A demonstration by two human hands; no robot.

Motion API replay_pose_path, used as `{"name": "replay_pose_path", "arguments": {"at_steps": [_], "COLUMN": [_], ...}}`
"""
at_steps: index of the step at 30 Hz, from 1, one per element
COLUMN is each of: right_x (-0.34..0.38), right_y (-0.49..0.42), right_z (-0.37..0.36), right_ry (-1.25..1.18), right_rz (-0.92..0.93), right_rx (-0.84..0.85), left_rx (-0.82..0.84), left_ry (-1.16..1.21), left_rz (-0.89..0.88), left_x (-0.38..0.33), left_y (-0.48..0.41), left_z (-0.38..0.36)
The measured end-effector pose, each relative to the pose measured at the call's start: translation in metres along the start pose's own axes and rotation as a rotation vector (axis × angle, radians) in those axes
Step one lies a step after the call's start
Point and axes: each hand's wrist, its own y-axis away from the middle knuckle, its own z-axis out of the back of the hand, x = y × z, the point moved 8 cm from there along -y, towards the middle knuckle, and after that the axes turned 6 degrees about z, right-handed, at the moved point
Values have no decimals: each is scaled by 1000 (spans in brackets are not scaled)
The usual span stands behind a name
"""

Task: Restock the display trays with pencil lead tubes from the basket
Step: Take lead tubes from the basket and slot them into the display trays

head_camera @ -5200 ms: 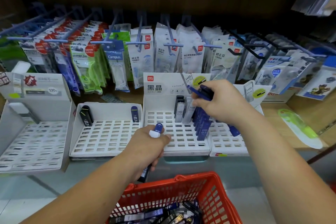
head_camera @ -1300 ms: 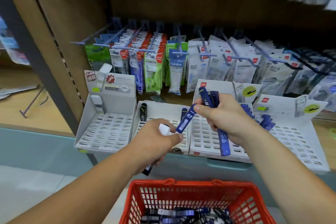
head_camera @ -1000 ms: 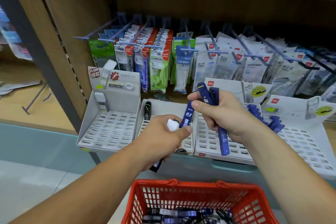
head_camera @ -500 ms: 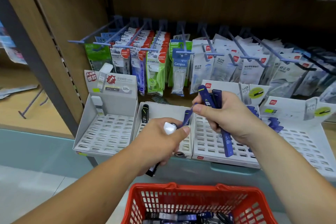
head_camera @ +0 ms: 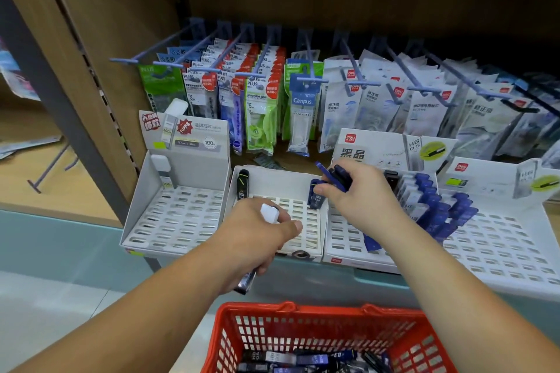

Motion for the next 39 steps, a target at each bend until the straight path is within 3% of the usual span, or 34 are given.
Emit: {"name": "replay_pose_path", "arguments": {"at_steps": [11, 17, 22, 24, 26, 29, 34, 39], "right_x": [6, 4, 14, 19, 30, 56, 69, 68], "right_y": [-5, -5, 1, 5, 10, 35, 62, 66], "right_z": [-11, -11, -13, -7, -5, -34, -54, -51], "right_ry": [-2, 181, 345, 238, -35, -462, -556, -694], "right_rz": [4, 26, 16, 21, -31, -152, -203, -264], "right_rx": [71, -17, 39, -11, -15, 190, 279, 326], "left_rx": [-44, -67, -99, -115, -132, -175, -254, -102], "left_ry": [63, 297, 536, 615, 690, 738, 751, 728], "left_rz": [-11, -11, 13, -2, -8, -11, -13, 15], "left_x": [2, -5, -9, -12, -15, -19, -26, -25], "left_y": [0, -1, -4, -3, -1, 2, 10, 11], "left_z": [13, 18, 23, 24, 26, 25, 22, 18]}}
